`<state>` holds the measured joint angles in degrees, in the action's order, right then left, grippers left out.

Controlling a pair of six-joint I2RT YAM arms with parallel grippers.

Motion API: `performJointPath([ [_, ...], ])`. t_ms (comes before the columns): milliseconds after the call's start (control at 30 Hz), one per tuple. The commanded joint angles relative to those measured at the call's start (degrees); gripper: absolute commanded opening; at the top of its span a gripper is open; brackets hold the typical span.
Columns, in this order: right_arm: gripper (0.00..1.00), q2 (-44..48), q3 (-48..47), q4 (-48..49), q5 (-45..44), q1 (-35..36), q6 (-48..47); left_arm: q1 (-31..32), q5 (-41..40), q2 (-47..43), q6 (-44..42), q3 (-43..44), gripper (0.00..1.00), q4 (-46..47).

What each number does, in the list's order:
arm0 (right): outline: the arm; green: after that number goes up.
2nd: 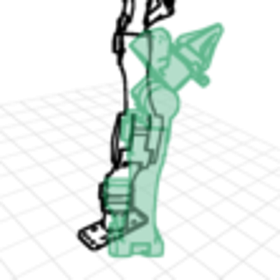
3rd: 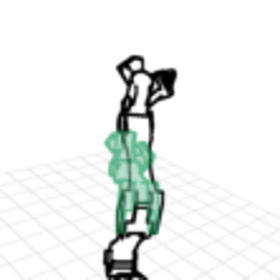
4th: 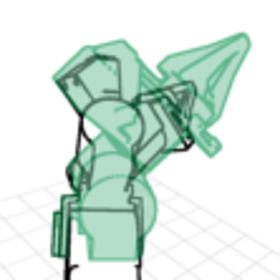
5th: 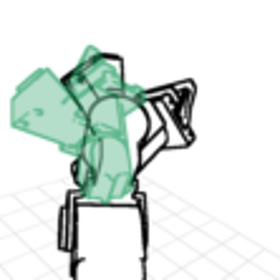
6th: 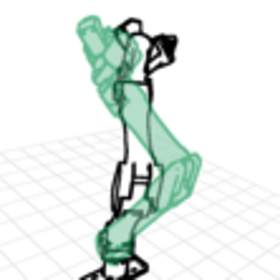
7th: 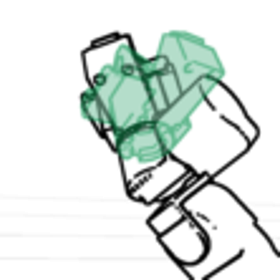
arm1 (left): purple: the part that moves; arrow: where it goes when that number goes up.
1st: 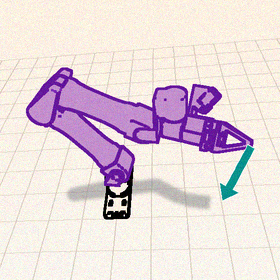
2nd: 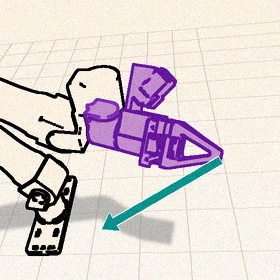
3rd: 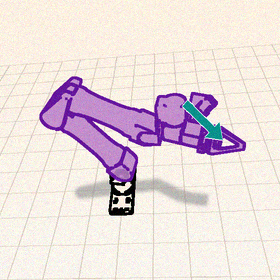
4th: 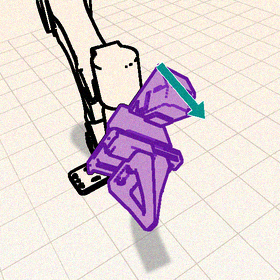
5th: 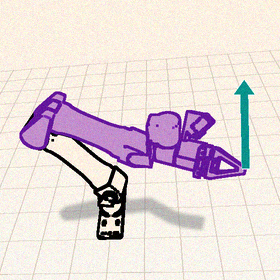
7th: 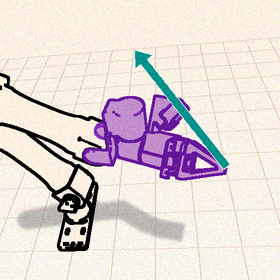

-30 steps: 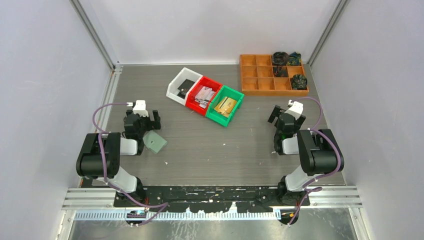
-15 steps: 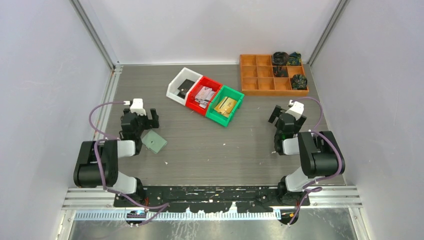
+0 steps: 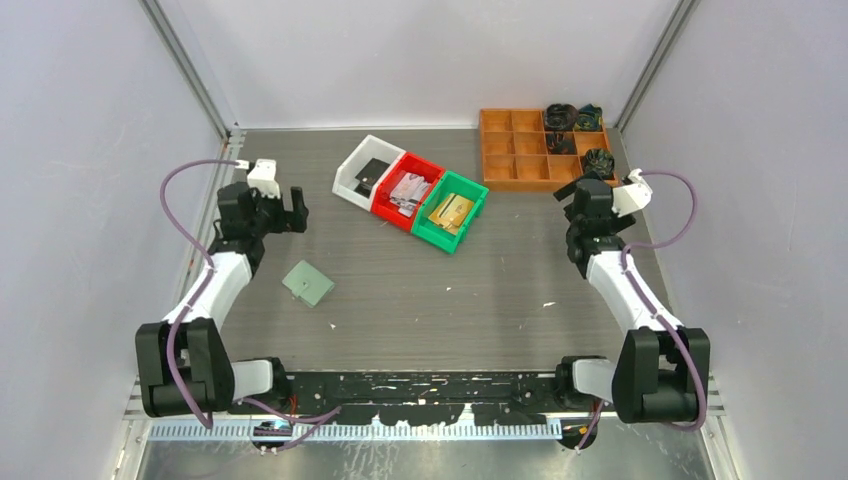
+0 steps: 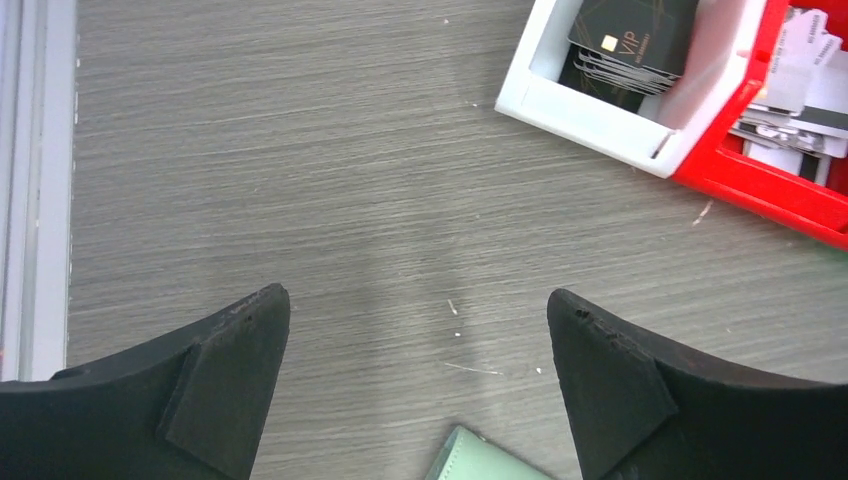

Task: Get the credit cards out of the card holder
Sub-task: Move the storage box to the center of the board.

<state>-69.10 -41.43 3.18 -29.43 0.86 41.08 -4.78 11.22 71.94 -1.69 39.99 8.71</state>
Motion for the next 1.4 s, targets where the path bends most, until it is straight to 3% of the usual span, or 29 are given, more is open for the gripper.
performJointPath([
  [0, 1.0, -2.6, -8.79, -13.45, 9.16, -1.49, 10.71, -0.58, 5.31, 1.09, -3.13, 10.06, 1.0, -20.83],
  [67, 0.99, -5.49, -14.2, -17.4, 10.65, 0.99, 9.51, -0.58, 7.68, 3.16, -6.08, 14.94, 1.0, -29.78],
  [167, 0.99, -9.42, -22.4, -23.34, 5.22, 10.21, 6.43, -0.66, 9.72, 4.9, -12.88, 19.3, 1.0, -39.71],
  [333, 0.99, -18.55, -36.21, -30.18, 2.14, 21.27, 6.67, -1.69, 15.03, 6.08, -30.07, 22.65, 1.0, -56.19],
  [533, 0.93, -34.83, -54.7, -37.37, 1.39, 29.7, 7.71, -2.56, 11.55, 8.61, -38.82, 25.87, 1.0, -66.25],
  [800, 0.84, -53.91, -76.14, -49.41, 0.39, 32.83, 8.05, -3.59, 8.87, 8.91, -45.72, 25.84, 0.93, -73.61],
  [1233, 0.62, -63.28, -82.79, -50.29, -0.28, 32.89, 5.85, -3.81, 8.37, 7.47, -45.41, 24.15, 0.94, -73.68],
  [1367, 0.53, -64.44, -82.72, -49.57, 0.99, 32.9, 5.05, -3.56, 7.69, 7.3, -45.84, 22.57, 1.0, -72.78],
])
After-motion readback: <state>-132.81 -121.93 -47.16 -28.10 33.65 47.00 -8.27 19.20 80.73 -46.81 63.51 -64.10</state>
